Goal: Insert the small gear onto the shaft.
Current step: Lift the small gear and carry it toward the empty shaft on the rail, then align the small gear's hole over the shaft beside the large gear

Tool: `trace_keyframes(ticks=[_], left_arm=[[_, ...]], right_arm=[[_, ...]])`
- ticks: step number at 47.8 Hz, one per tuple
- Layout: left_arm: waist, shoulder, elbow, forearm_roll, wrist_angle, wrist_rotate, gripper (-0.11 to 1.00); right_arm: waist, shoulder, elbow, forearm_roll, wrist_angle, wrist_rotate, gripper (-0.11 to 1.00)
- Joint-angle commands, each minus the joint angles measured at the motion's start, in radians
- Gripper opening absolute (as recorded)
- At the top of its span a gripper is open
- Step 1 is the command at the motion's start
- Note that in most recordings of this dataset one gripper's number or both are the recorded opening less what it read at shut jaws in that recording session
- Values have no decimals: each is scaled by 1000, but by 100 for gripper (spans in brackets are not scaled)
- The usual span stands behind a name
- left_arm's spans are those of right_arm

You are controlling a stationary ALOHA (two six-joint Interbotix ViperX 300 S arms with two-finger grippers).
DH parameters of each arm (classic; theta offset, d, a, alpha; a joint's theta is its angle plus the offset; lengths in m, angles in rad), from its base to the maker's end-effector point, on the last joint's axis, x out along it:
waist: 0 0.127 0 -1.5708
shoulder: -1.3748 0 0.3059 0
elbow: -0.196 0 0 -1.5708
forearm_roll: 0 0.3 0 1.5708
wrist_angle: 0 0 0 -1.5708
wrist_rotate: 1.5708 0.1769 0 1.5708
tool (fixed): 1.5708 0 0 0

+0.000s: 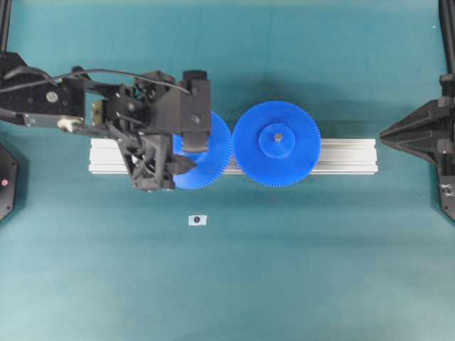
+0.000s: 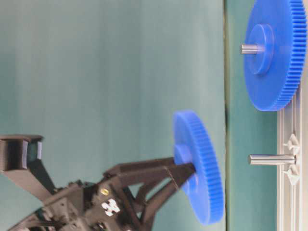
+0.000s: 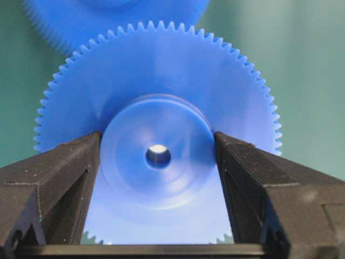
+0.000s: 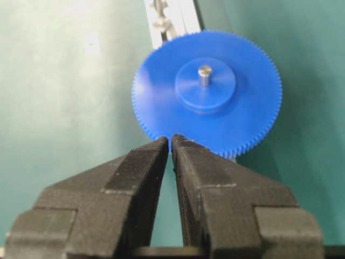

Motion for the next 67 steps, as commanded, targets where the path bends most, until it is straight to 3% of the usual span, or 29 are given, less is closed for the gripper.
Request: trace_keyframes(ticks=[1, 34, 67], left_arm=[[2, -29, -12, 2, -6, 5, 71], [28, 147, -34, 2, -14, 9, 71], [41, 152, -54, 2, 14, 8, 71]], right_arm=[[-3, 0, -9, -2, -8, 8, 27], [-3, -5, -8, -2, -5, 8, 27], [-3, -6, -2, -2, -5, 9, 27]])
